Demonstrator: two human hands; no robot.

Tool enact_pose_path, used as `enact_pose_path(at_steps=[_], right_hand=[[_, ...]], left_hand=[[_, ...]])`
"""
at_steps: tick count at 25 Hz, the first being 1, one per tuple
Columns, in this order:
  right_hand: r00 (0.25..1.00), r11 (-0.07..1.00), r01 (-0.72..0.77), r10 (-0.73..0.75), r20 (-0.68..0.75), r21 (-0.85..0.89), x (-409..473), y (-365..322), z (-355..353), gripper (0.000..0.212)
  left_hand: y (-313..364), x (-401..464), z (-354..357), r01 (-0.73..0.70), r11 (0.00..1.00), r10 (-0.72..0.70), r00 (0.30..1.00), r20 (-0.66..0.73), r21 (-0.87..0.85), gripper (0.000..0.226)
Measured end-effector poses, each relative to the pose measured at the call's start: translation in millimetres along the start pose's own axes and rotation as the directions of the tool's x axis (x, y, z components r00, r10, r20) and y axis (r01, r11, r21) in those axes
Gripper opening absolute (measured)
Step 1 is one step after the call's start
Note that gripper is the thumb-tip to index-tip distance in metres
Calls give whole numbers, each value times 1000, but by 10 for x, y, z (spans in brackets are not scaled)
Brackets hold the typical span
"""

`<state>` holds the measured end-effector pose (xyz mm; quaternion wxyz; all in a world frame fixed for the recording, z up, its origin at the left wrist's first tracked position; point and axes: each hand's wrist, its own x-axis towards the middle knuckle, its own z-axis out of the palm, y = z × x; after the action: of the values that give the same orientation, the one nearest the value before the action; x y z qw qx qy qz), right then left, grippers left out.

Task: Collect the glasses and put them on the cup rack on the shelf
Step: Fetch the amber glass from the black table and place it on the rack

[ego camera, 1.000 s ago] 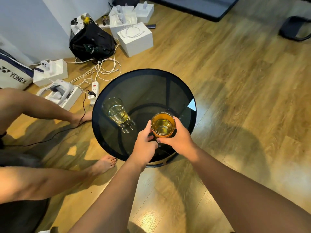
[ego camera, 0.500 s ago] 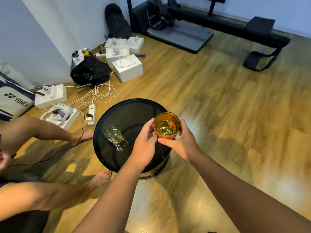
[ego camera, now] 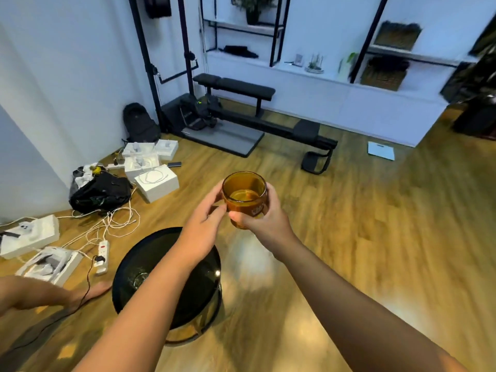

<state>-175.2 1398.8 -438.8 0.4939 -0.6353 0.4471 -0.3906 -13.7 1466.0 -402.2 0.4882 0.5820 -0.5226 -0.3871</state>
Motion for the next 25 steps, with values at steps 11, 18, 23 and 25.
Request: enact_pose_path(at_steps=[11,18,23,25], right_hand=[[940,976,216,-196,-280,41,-500,-2001,-1863,76],[885,964,266,-240,-400,10,-723,-2468,-3266,68],[859,961,275,-245,-450,1,-792,-2407,-4331,74],[851,963,267,-247,-463,-22,-805,-2381,-4676,75]], left_hand=[[2501,108,943,-333,943,329,932,152,-1,47],[3456,208,2002,-438,899,419,878,229,33,47],[3864,333,2999,-509,860,478,827,296,33,50],[3917,394,3314,-507,861,472,829,300,47,52]])
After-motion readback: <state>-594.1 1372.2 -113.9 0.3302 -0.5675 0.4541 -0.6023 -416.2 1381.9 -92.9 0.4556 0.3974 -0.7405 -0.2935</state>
